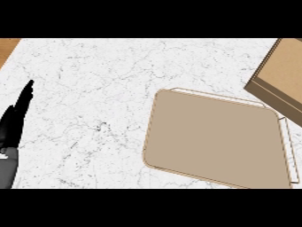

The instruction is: Pick the pear from the tray and place it in the cardboard box

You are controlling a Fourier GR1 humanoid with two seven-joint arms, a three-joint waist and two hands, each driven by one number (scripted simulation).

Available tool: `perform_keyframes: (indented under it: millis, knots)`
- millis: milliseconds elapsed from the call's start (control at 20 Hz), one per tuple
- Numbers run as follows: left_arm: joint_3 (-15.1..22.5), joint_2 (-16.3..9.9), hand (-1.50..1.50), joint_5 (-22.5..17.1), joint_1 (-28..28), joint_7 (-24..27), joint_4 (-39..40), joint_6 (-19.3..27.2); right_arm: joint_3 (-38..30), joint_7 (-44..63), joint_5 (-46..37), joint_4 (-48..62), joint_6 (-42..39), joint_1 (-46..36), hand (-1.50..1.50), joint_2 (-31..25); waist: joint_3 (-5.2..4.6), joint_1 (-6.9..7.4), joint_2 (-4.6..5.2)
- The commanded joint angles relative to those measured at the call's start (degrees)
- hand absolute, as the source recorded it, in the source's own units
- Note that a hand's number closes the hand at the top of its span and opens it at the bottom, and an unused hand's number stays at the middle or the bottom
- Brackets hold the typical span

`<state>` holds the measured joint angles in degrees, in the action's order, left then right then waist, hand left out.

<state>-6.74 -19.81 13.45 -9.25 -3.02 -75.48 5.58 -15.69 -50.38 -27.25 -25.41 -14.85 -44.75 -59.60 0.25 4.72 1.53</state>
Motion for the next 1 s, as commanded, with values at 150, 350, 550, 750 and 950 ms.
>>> perform_keyframes:
  millis: [150, 350, 550, 750, 950]
  knots:
    - [0.62, 0.69, 0.00, 0.93, -2.35, 0.65, 1.67, 0.46, 3.08, 5.06, -2.20, 7.02, -5.45, -10.77, 1.50, 5.43, -0.06, 0.39, 0.35]
    - [0.17, -0.78, 0.00, -0.01, -1.47, -0.81, -1.59, -1.34, 4.24, 7.38, -3.83, 10.03, -4.26, -14.05, 1.50, 8.12, 0.03, 1.22, 0.22]
    - [0.13, 0.71, 0.00, 0.35, -3.72, -1.56, 0.39, 0.08, 5.52, 9.29, -5.73, 12.03, -1.57, -17.17, 1.50, 11.76, -0.01, 0.69, 0.56]
    - [-0.25, -0.32, 0.00, -0.22, -1.80, -0.32, -1.23, -1.12, 6.98, 10.96, -8.25, 13.60, 4.68, -17.37, 1.50, 14.82, 0.01, 1.10, 0.48]
    - [0.43, 0.51, 0.00, 0.10, -1.16, 0.57, 0.18, -1.20, 4.95, 17.07, -6.75, 17.95, 4.46, -19.03, -1.50, 17.06, 0.00, 1.82, 0.95]
